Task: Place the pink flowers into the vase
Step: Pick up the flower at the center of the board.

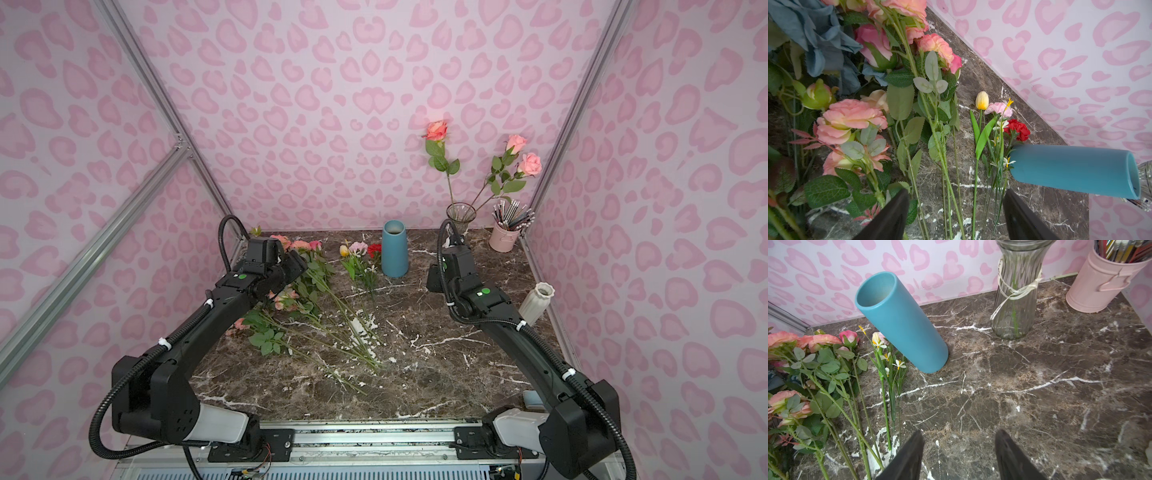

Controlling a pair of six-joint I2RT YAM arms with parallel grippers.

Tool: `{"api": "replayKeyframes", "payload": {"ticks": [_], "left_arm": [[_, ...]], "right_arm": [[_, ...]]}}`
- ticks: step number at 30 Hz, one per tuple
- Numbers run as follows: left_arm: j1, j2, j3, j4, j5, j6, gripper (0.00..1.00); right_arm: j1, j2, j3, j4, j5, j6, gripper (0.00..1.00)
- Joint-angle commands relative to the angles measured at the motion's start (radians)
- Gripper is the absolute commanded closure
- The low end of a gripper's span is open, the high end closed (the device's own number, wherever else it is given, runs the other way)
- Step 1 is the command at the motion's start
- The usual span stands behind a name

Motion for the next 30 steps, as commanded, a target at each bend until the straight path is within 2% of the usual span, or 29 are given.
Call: {"api": "replayKeyframes", "payload": {"ticks": [1, 17, 30], "left_arm": [[-0.002, 0.026, 0.016, 0.030, -0.019, -0.031, 0.26], [-0.016, 0.049, 0.002, 0.026, -0.048, -0.088, 0.29], [-0.015, 0.103, 0.005, 0.049, -0.005, -0.129, 0.31]], "right_arm": [[-0.010, -0.025, -0.016, 0.018, 0.005, 0.001, 0.40], [-0.070, -0.061, -0.069, 0.039, -0.043, -0.010, 0.40], [-0.077, -0.060, -0.088, 0.044, -0.046, -0.025, 0.40]]}}
